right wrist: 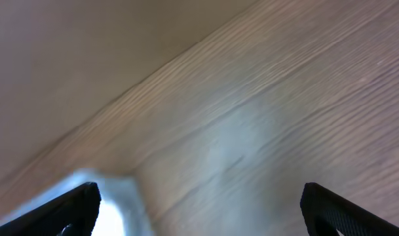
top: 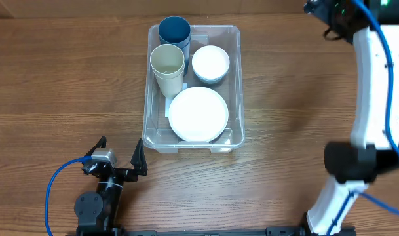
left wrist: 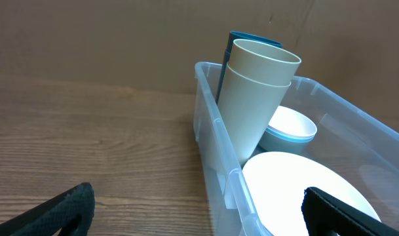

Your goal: Pack container

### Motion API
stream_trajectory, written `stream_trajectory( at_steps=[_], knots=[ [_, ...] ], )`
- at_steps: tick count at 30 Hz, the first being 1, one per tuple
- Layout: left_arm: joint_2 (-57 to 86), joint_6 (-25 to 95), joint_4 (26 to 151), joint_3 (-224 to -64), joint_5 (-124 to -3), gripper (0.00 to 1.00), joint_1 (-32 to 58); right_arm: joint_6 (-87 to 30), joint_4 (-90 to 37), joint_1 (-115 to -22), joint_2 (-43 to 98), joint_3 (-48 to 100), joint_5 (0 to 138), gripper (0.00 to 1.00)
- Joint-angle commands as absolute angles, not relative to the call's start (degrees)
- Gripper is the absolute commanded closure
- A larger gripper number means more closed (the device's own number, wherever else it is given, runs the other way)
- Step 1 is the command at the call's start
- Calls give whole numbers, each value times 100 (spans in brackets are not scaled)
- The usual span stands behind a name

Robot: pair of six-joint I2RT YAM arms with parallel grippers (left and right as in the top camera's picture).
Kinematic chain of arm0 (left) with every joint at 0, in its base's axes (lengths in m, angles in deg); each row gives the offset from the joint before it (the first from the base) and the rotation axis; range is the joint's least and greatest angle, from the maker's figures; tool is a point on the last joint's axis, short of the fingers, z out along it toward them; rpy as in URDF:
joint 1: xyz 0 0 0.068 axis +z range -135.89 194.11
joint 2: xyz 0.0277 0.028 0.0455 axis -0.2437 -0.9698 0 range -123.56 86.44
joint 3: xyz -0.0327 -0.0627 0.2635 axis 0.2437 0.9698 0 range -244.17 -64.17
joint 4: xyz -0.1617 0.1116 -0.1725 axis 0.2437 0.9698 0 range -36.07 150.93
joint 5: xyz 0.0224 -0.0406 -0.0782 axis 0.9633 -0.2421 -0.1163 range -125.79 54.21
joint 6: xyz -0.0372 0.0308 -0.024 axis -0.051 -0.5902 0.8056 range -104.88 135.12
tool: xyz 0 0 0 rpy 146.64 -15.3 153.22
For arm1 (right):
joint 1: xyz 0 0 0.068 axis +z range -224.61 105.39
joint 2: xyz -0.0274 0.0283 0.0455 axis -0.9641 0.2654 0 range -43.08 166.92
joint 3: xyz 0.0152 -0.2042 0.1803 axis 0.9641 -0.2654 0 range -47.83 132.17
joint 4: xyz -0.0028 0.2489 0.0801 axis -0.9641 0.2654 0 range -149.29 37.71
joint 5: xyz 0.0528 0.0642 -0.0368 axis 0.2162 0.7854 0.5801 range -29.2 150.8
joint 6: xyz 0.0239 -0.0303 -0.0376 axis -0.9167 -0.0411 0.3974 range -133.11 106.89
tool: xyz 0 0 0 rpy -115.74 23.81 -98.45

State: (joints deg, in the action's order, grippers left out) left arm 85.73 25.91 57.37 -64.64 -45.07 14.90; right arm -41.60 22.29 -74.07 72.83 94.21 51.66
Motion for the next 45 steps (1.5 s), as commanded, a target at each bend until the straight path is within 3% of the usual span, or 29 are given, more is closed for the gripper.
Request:
stream_trajectory(
  at_steps=[1,5,8,12,18,21,28,34,45],
  knots=[
    [8619,2674,5746,-6446,-4590,0,1525,-4046,2133,-7110,6033,8138,4816,0],
    [8619,2674,5746,-6446,-4590,0,1525,-4033,2015,-7027,4818,6475,4665,0],
    [8619,2674,5746,-6446,-4590,0,1525,-4031,1145,-7064,3983,5406,4641,0],
    [8619,2674,5746,-6446,-4590,0,1525,-3948,-1419,-7071,2529,3404,4715,0],
    [8619,2674,5746,-6446,-4590,0,1525,-2820,-5305,-7073,219,-111,5338,0],
    [8619,2674,5746,-6446,-4590,0,1525,-2656,-6267,-7073,-865,-1558,5364,0],
    [8619,2674,5746,-6446,-4590,0,1525,-2625,-6074,-7073,-2710,-3247,5587,0],
    [8619,2674,5746,-6446,-4590,0,1525,-2409,-5029,-7073,-3455,-3645,5699,0],
    [8619,2674,5746,-6446,-4590,0,1525,-1906,-5016,-7071,-4292,-4375,6094,0]
  ],
)
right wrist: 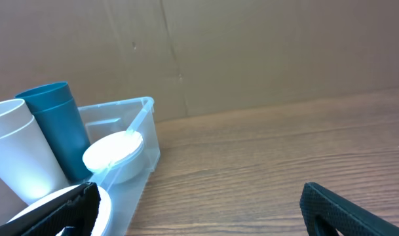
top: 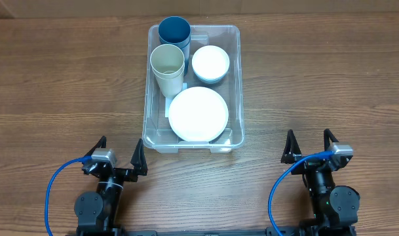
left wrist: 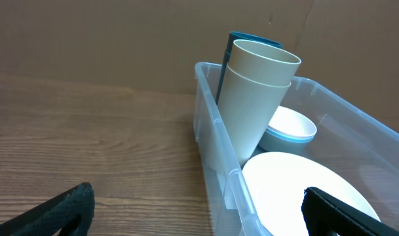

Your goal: Pack container

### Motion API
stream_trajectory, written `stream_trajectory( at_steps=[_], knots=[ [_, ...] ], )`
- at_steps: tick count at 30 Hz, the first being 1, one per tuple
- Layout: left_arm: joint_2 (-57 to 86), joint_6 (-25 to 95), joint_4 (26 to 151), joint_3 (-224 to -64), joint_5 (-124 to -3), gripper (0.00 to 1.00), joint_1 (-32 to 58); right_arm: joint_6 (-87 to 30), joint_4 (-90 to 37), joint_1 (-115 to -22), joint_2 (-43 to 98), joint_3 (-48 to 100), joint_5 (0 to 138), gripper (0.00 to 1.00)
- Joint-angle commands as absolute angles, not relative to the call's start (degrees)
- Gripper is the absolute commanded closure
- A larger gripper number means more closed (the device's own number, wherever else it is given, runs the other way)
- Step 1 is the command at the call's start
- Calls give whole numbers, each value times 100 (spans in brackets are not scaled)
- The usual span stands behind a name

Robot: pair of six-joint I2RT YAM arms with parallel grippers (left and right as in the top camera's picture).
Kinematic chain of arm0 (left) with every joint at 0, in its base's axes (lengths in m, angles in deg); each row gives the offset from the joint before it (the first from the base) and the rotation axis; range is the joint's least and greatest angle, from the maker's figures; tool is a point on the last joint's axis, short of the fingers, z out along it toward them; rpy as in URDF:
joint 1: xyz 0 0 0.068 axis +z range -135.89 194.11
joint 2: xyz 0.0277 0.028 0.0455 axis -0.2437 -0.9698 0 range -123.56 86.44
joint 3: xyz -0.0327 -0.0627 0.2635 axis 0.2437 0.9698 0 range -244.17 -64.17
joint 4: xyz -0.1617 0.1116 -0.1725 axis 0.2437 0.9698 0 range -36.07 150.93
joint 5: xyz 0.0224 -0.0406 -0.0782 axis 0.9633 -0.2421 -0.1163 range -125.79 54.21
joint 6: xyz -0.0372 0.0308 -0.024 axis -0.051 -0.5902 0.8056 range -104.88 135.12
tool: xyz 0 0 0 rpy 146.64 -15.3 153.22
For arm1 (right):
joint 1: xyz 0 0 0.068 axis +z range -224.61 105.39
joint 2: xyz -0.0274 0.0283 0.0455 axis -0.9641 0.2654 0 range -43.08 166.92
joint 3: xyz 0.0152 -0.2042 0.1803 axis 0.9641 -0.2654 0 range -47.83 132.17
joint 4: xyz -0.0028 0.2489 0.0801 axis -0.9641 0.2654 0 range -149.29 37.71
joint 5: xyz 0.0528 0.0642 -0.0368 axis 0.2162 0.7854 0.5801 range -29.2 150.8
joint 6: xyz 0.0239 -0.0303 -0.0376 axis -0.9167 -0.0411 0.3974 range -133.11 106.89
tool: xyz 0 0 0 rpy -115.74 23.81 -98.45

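Note:
A clear plastic container [top: 237, 85] stands at the table's middle back. In it are a dark blue cup [top: 174, 31], a cream cup [top: 168, 63], a stack of white bowls [top: 210, 63] and a white plate [top: 198, 113]. My left gripper [top: 119, 156] rests open near the front, left of the container, with nothing between its fingers. My right gripper [top: 309, 144] rests open near the front, to the container's right, also empty. The left wrist view shows the cream cup [left wrist: 258, 92] and the plate [left wrist: 297, 190]; the right wrist view shows the blue cup [right wrist: 55, 124] and a bowl [right wrist: 114, 154].
The wooden table [top: 68, 85] spreads around the container on all sides. Blue cables [top: 52, 190] loop beside both arm bases at the front edge. A brown wall [right wrist: 251, 52] stands behind the table.
My right arm was stretched high over the back right of the table; now it is folded down at the front right with its gripper open. The left arm and the container's contents are unchanged.

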State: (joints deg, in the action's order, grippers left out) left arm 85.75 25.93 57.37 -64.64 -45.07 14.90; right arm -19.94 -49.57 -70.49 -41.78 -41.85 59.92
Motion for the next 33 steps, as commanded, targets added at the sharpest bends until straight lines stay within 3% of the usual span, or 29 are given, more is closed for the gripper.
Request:
stream_trajectory(
  at_steps=[1,33],
  knots=[
    [8619,2674,5746,-6446,-4590,0,1525,-1906,-5012,-7071,-4292,-4417,6094,0],
    [8619,2674,5746,-6446,-4590,0,1525,-1884,-5086,-7071,-4292,-4565,6075,0]
  ],
)
